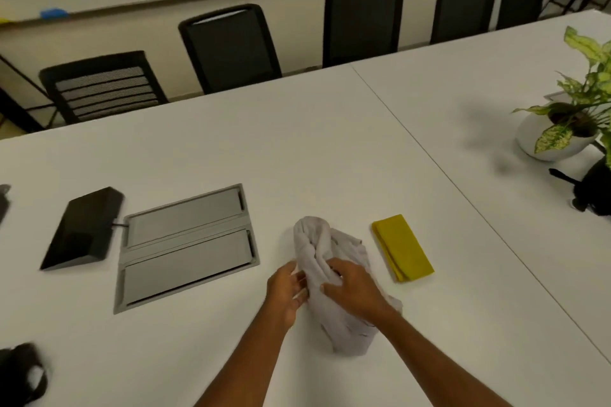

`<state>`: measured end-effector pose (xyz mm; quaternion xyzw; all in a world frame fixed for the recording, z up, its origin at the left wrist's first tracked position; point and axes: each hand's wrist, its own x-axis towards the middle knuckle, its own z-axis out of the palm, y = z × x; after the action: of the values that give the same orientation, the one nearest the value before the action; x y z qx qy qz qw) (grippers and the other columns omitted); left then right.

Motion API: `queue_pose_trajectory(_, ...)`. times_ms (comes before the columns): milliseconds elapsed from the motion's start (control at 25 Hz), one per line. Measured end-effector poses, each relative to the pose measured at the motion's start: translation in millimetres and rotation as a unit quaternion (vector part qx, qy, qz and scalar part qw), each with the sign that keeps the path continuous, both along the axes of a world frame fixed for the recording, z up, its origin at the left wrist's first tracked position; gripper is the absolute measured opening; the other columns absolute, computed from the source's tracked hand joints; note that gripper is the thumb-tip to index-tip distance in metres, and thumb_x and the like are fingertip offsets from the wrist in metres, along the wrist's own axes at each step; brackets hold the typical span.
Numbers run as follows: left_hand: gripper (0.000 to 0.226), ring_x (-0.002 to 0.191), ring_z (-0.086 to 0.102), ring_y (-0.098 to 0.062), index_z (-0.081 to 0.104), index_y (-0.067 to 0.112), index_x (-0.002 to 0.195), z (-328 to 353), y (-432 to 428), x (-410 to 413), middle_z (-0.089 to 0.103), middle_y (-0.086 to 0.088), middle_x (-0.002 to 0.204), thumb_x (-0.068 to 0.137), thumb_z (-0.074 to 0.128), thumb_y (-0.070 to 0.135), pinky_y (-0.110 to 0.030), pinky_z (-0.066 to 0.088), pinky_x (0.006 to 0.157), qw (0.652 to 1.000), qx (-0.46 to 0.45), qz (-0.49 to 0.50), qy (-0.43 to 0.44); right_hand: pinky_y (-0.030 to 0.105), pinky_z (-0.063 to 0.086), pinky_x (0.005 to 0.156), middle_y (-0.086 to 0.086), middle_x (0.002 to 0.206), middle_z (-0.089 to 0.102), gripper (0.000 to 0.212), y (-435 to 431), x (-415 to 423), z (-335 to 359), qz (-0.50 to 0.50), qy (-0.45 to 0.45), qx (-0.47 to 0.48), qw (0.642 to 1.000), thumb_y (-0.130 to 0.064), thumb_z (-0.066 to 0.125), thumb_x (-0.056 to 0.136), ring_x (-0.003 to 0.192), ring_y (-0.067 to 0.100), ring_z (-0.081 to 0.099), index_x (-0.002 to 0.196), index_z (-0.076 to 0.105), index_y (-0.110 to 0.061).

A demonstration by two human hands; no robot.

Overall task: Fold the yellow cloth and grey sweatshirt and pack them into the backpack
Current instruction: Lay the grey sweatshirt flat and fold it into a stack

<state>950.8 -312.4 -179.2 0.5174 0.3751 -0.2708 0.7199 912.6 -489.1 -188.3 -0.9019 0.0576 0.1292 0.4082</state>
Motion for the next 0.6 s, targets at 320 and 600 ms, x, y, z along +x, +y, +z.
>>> queue_pose_trajectory(320, 0.062, 0.122, 0.069, -0.039, 0.07, 0.008, 0.133, 18.4, 110.3, -34.0, 0.075, -0.024, 0.125, 0.098, 0.068, 0.058, -0.049, 0.056, 0.101, 0.998, -0.021, 0.048, -0.017, 0.025, 0.055, 0.075, -0.013, 0.097, 0.075, 0.026, 84.8, -79.2, 58.2, 0.136, -0.08, 0.064, 0.985, -0.032, 0.075, 0.088, 0.088, 0.009, 0.069, 0.097, 0.073, -0.056)
queue_pose_trajectory(600, 0.047, 0.119, 0.068, -0.039, 0.067, 0.007, 0.133, 94.9, 170.6, -61.9, 0.073, -0.021, 0.126, 0.101, 0.073, 0.041, -0.056, 0.053, 0.111, 0.977, 0.081, 0.103, -0.169, 0.031, 0.06, 0.083, -0.021, 0.105, 0.071, 0.045, 127.3, -125.5, 72.1, 0.061, -0.048, 0.105, 0.991, -0.038, 0.081, 0.079, 0.095, 0.003, 0.068, 0.114, 0.061, -0.058)
